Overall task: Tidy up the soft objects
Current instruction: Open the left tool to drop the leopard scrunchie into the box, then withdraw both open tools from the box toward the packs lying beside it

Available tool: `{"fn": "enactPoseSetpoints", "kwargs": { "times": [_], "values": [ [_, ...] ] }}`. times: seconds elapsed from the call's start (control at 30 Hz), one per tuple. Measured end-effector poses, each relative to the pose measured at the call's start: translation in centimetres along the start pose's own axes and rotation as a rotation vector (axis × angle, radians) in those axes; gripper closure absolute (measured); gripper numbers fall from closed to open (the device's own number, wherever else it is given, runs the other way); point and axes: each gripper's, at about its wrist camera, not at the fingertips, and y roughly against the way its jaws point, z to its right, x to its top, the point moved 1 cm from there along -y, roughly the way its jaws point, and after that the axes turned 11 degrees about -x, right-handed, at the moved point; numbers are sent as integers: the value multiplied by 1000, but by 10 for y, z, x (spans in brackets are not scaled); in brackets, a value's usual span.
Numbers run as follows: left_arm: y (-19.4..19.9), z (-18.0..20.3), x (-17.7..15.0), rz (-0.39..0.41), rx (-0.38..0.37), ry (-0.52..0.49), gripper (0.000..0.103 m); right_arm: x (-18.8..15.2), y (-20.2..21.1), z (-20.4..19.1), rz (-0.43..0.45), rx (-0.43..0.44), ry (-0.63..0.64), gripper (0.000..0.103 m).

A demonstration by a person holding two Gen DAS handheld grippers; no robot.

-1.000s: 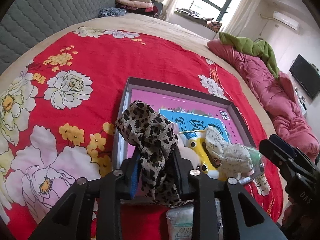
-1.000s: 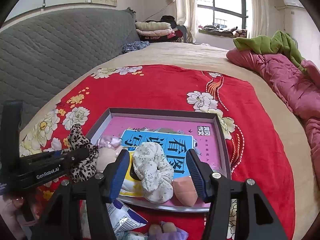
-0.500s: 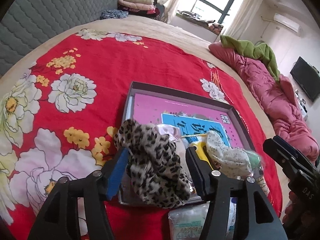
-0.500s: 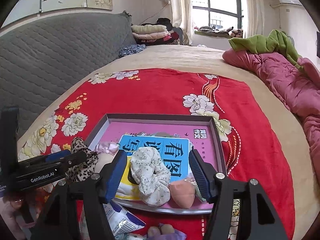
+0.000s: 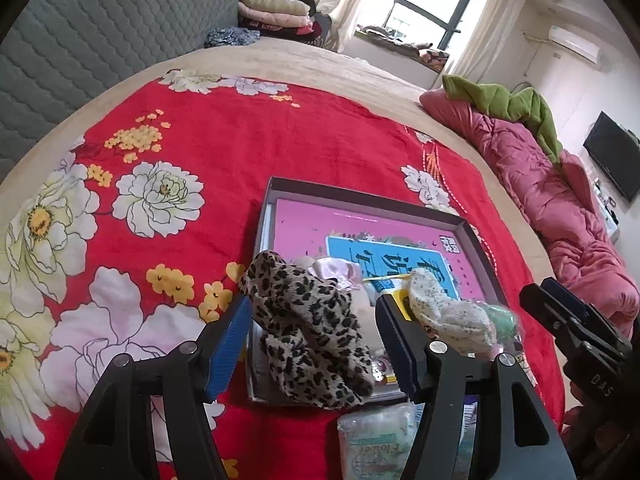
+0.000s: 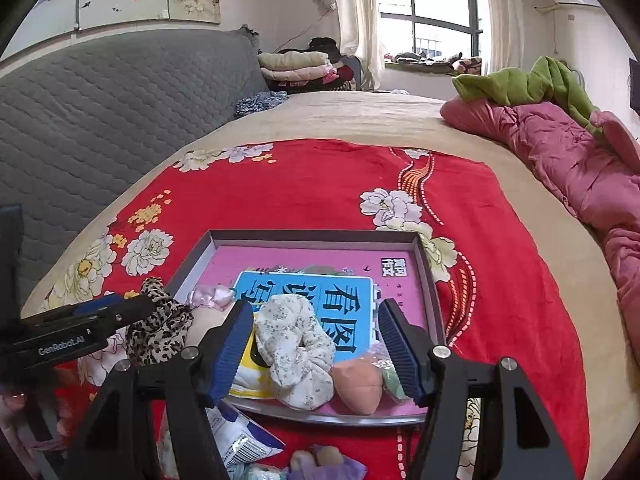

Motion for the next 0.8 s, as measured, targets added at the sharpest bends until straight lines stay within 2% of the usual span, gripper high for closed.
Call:
{"fn": "enactPoseSetpoints", "kwargs": {
  "times": [0.13,0.63,0.8],
  "values": [
    [7,7,-2,11,-2,-10,28,1,6,3,21,-6,7,36],
    [47,19,-3,100,-13,-16,25,6,24,16,55,-16,-20,31],
    [60,21,-3,108,30,-25,25,8,28,18,67,-12,-28,31]
  ]
}}
